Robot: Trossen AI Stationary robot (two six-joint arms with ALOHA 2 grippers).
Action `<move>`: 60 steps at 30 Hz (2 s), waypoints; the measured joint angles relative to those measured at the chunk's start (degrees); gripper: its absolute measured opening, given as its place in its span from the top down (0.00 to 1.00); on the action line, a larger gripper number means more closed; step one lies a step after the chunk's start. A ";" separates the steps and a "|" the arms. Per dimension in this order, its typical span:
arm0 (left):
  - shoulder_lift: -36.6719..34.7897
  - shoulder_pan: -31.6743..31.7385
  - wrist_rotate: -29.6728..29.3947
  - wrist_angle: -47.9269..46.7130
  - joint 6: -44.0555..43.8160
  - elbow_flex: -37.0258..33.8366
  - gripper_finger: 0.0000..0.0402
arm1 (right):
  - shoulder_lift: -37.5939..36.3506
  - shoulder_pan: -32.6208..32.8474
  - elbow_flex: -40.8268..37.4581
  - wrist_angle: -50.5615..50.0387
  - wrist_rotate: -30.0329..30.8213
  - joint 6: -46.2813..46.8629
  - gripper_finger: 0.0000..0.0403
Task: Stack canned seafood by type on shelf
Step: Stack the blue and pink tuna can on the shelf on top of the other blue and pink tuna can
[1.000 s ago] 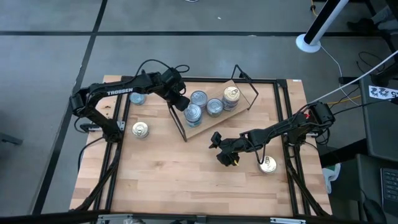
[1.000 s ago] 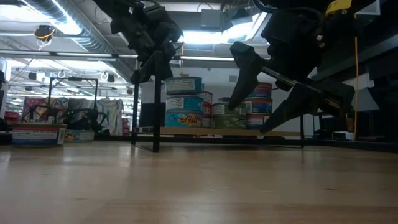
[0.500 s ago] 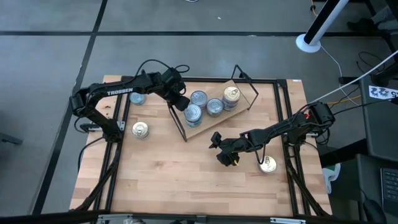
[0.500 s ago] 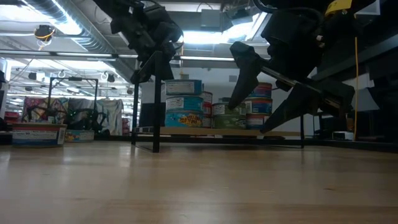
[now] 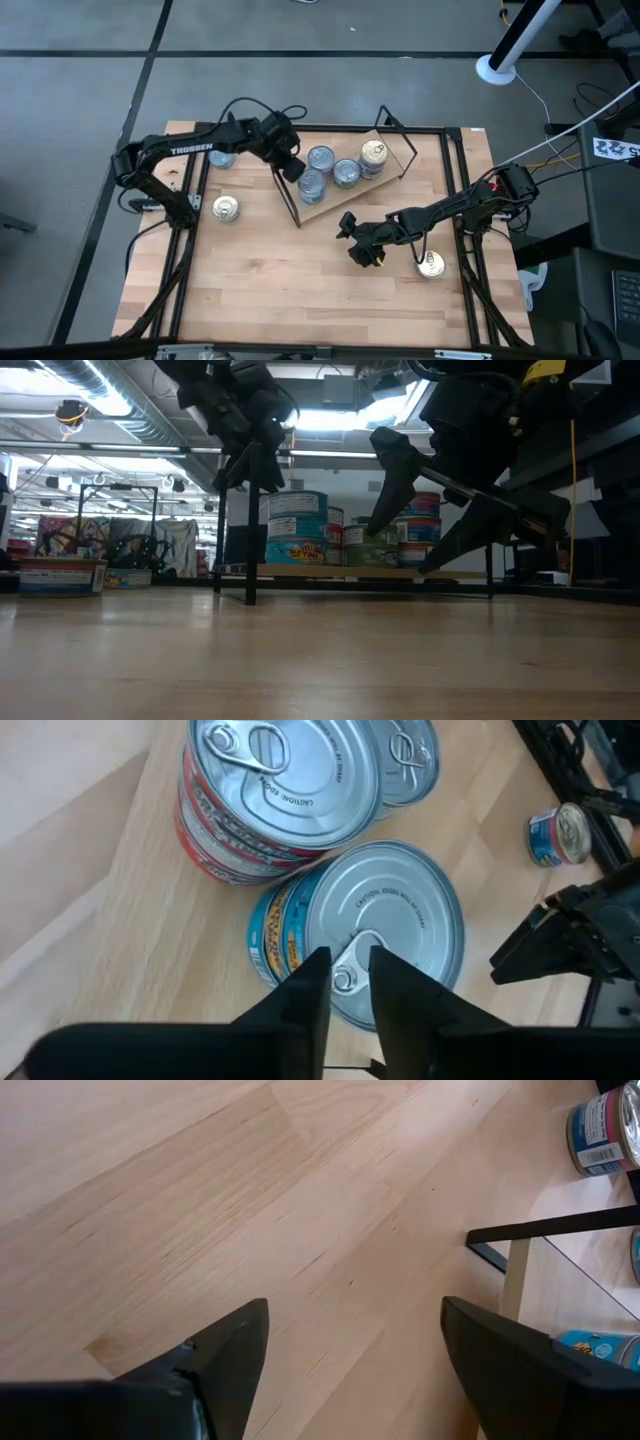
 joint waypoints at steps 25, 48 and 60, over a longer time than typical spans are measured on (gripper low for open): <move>-12.08 4.82 -1.40 -2.69 7.37 -0.30 0.78 | 0.02 0.00 0.00 -0.04 0.04 0.07 0.27; -16.70 -14.13 -4.69 -40.55 -4.53 -8.93 0.80 | 0.02 0.00 0.00 -0.02 0.02 7.67 0.27; -16.70 -21.71 -10.61 -33.61 -15.26 -21.01 0.80 | 0.02 0.01 0.00 0.00 0.02 7.74 0.27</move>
